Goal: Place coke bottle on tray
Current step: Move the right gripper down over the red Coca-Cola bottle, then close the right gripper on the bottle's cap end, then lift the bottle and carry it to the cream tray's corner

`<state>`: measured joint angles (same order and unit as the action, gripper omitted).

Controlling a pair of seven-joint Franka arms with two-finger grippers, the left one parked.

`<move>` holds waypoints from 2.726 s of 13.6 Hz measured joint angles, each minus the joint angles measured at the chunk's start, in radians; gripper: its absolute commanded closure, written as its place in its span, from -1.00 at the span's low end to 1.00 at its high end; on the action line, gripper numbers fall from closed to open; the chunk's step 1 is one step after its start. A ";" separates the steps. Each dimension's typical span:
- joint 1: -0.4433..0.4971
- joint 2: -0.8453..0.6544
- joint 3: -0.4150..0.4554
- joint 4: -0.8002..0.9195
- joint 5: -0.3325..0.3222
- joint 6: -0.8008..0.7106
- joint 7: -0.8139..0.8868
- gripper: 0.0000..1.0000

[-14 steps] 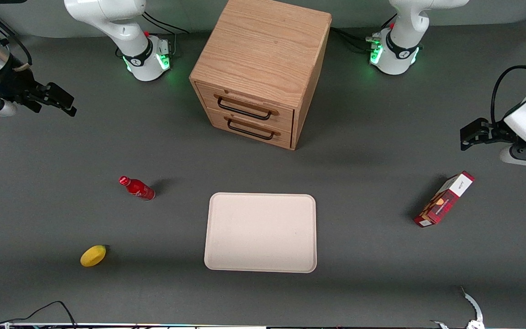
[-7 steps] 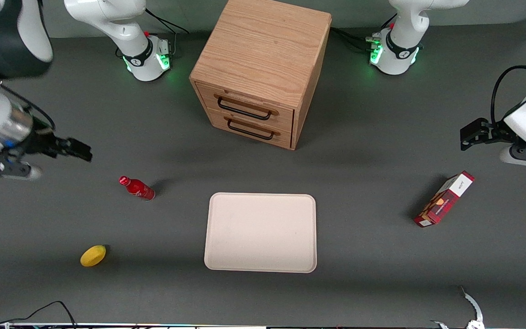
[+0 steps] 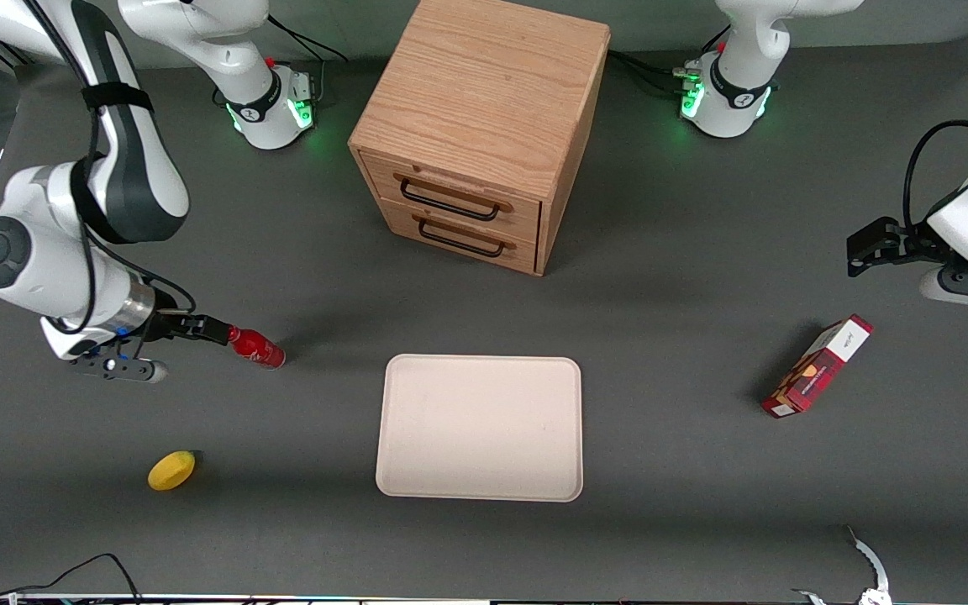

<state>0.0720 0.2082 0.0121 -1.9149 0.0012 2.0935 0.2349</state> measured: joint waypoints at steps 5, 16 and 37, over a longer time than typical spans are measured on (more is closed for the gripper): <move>0.000 -0.010 0.014 -0.136 0.000 0.149 0.018 -1.00; 0.000 -0.038 0.015 -0.195 0.000 0.207 0.021 1.00; 0.126 0.401 0.143 0.980 0.000 -0.534 0.421 1.00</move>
<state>0.1980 0.6096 0.1554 -0.9350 0.0010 1.5591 0.6554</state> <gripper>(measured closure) 0.687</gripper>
